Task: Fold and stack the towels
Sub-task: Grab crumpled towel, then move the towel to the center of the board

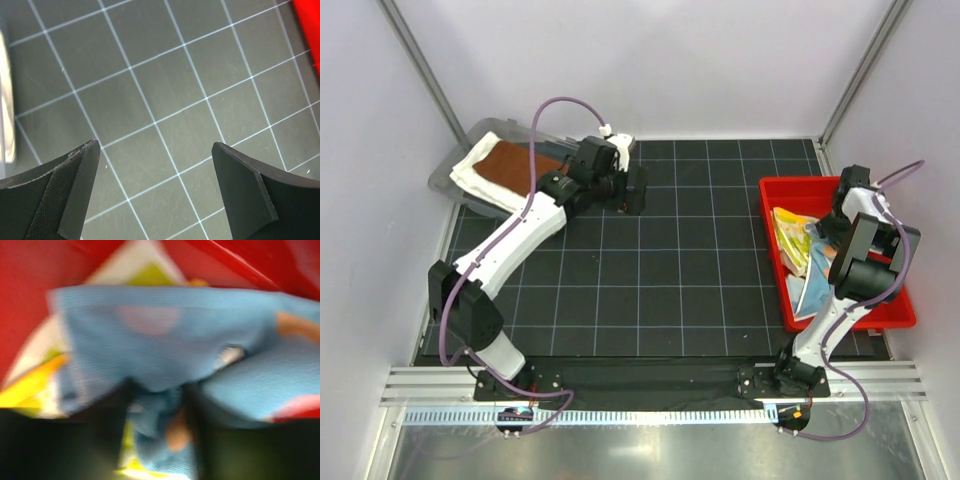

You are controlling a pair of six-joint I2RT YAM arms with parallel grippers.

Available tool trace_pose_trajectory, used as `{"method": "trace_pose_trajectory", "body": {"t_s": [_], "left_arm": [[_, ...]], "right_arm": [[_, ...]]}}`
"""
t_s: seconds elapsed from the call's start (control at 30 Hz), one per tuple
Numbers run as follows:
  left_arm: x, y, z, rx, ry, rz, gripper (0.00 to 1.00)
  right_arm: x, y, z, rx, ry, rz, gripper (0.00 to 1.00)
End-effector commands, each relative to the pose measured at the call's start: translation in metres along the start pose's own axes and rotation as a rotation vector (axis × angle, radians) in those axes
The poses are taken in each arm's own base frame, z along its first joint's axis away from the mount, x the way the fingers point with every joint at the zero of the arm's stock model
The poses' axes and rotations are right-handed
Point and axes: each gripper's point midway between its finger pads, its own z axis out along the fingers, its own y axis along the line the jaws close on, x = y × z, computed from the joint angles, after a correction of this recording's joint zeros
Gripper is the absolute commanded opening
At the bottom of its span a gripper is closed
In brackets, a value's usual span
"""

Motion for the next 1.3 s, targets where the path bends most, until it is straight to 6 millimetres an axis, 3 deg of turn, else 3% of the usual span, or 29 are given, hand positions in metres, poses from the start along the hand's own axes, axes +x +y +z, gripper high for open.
{"method": "trace_pose_trajectory", "body": {"t_s": [0.0, 0.07, 0.13, 0.17, 0.23, 0.37, 0.43, 0.47, 0.57, 0.63, 0.67, 0.73, 0.83, 0.87, 0.93, 0.97, 1.0, 1.1, 1.27], "left_arm": [[-0.019, 0.003, -0.035, -0.023, -0.095, -0.022, 0.97], [-0.019, 0.005, -0.039, -0.035, -0.103, -0.032, 0.95], [-0.022, 0.008, -0.048, -0.050, -0.124, -0.038, 0.95], [-0.023, 0.008, -0.050, -0.054, -0.127, -0.038, 0.95], [-0.024, 0.009, -0.057, -0.056, -0.137, -0.045, 0.96], [-0.025, 0.010, -0.070, -0.065, -0.157, -0.060, 0.95], [-0.027, 0.012, -0.077, -0.070, -0.181, -0.070, 0.95], [-0.030, 0.013, -0.084, -0.078, -0.201, -0.082, 0.95], [-0.030, 0.019, -0.095, -0.107, -0.228, -0.109, 0.97], [-0.030, 0.025, -0.101, -0.139, -0.251, -0.149, 0.95], [-0.022, 0.029, -0.101, -0.146, -0.251, -0.162, 0.95], [-0.030, 0.028, -0.120, -0.118, -0.336, -0.187, 0.95], [-0.015, 0.042, -0.124, -0.162, -0.327, -0.207, 0.96], [-0.012, 0.046, -0.123, -0.175, -0.316, -0.213, 0.96], [0.004, 0.043, -0.115, -0.144, -0.272, -0.213, 0.96], [0.010, 0.041, -0.111, -0.126, -0.256, -0.215, 0.96], [0.024, 0.041, -0.101, -0.121, -0.221, -0.220, 0.96], [0.051, 0.042, -0.085, -0.118, -0.159, -0.247, 0.95], [0.083, 0.042, -0.066, -0.112, -0.092, -0.316, 0.93]], "right_arm": [[-0.013, 0.017, -0.008, -0.093, -0.026, 0.075, 0.24], [-0.027, 0.019, -0.027, -0.109, -0.065, 0.072, 0.02], [-0.049, 0.018, -0.062, -0.135, -0.140, 0.072, 0.01], [-0.050, 0.017, -0.076, -0.133, -0.142, 0.059, 0.05], [-0.076, 0.024, -0.121, -0.195, -0.232, 0.059, 0.06], [-0.079, 0.056, -0.204, -0.364, -0.343, -0.044, 0.01], [-0.061, 0.088, -0.251, -0.520, -0.365, -0.130, 0.01], [-0.057, 0.091, -0.279, -0.576, -0.394, -0.138, 0.01], [-0.007, 0.126, -0.339, -0.861, -0.336, -0.215, 0.01], [0.041, 0.134, -0.363, -1.039, -0.228, -0.277, 0.01], [0.072, 0.142, -0.367, -1.139, -0.155, -0.339, 0.01], [0.108, 0.138, -0.375, -1.192, -0.123, -0.408, 0.03], [0.163, 0.135, -0.337, -1.169, -0.059, -0.549, 0.05], [0.195, 0.130, -0.309, -1.122, 0.010, -0.612, 0.05], [0.237, 0.126, -0.283, -1.091, 0.110, -0.697, 0.05], [0.275, 0.121, -0.273, -1.108, 0.163, -0.772, 0.05], [0.292, 0.119, -0.269, -1.110, 0.180, -0.808, 0.05], [0.341, 0.111, -0.267, -1.147, 0.220, -0.904, 0.08], [0.383, 0.108, -0.294, -1.254, 0.288, -0.926, 0.11]]}}
